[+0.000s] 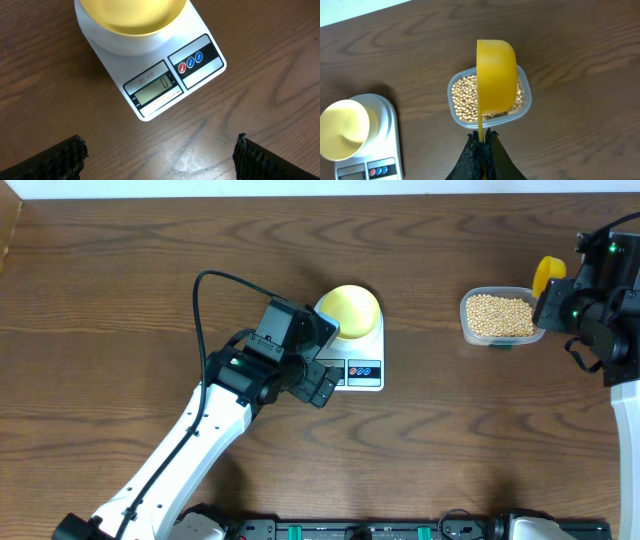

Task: Scoop item into bowl and weigh 50g on scale
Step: 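Lower the yellow scoop with the right gripper into the soybean tub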

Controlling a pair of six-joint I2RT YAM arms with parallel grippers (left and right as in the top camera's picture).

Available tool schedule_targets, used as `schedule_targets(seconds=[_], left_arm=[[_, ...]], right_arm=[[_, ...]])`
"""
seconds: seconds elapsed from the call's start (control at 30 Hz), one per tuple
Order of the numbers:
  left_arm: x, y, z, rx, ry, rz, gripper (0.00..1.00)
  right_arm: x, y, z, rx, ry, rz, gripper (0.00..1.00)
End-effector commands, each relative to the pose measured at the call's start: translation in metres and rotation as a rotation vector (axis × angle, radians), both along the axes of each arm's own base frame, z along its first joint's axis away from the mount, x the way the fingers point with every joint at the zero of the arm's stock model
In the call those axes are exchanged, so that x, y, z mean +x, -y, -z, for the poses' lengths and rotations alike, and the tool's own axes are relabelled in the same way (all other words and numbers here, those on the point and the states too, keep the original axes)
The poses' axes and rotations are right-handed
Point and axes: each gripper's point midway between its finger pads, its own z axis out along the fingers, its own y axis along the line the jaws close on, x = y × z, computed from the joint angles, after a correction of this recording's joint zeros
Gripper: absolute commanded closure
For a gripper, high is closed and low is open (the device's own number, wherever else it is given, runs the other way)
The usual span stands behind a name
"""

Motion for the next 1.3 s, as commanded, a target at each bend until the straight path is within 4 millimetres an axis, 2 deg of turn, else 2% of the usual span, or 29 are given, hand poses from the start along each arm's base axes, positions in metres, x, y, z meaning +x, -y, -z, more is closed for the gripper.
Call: schedule_targets(seconds=[0.0, 0.37, 1.03, 1.27], left_arm=[[-0.002, -0.003, 0.006, 0.013, -0.012, -0.01, 0.04], [-0.002, -0.003, 0.006, 0.013, -0.012, -0.01, 0.04], [-0.002, -0.003, 0.006, 0.013, -0.011, -0.01, 0.04], [-0.002, -0.003, 0.006, 0.013, -0.011, -0.01, 0.04]], right_arm=[[-0.001, 0.01, -0.008, -0.033, 0.021, 0.041, 0.99], [-0.004, 0.01, 0.008, -0.09, -0.057, -0.028, 0.99], [-0.009, 0.011, 0.012, -0.107, -0.089, -0.043, 0.99], [-0.005, 0.032, 0.009, -0.201, -0.082, 0.037, 0.99]])
